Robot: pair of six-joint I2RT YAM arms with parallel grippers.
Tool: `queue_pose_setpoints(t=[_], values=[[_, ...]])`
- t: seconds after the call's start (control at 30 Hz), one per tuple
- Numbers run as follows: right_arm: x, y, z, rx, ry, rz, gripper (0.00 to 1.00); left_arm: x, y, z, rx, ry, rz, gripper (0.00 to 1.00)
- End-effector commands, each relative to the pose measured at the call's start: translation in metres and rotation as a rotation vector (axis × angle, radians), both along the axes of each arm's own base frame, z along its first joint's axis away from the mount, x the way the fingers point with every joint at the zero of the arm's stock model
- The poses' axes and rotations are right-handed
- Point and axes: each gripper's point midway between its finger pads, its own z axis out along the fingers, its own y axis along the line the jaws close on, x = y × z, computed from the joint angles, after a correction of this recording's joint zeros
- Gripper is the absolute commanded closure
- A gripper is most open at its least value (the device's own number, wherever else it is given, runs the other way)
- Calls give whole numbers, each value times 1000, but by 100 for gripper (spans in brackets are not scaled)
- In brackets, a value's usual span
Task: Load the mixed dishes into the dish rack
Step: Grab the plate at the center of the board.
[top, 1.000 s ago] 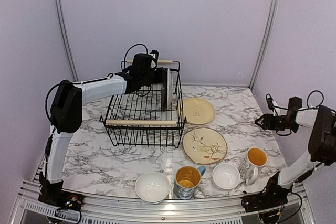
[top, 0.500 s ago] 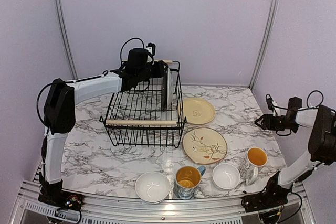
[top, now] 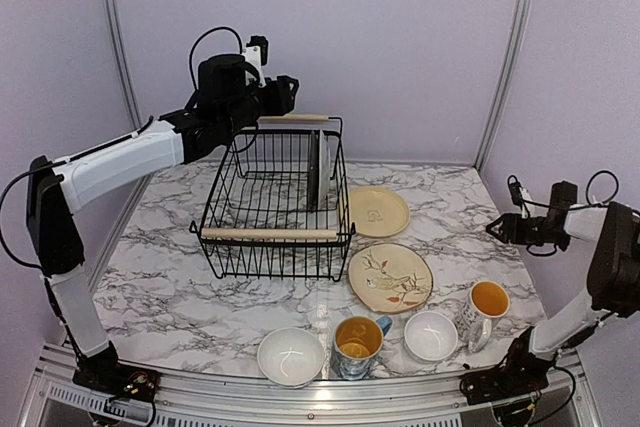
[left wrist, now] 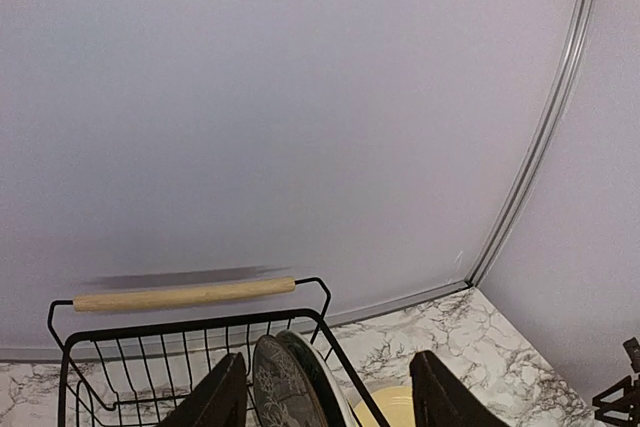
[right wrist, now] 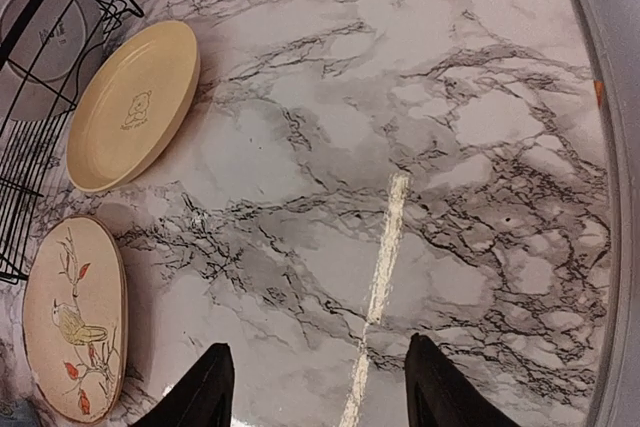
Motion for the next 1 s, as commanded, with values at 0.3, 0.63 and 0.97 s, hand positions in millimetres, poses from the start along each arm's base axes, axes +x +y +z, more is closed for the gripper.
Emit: queue_pose_setpoints(t=[0.3,0.63,0.97], values=[[19,6,73,-108,-178,99,44,-146,-40,-25,338,-22,-235,42],[19,80,80,-119,-160,358,44,-213,-65,-54,418,21,-351,45],[18,166,21,-174,-7,575,46,-253,-80,-104,522,94,-408,48]])
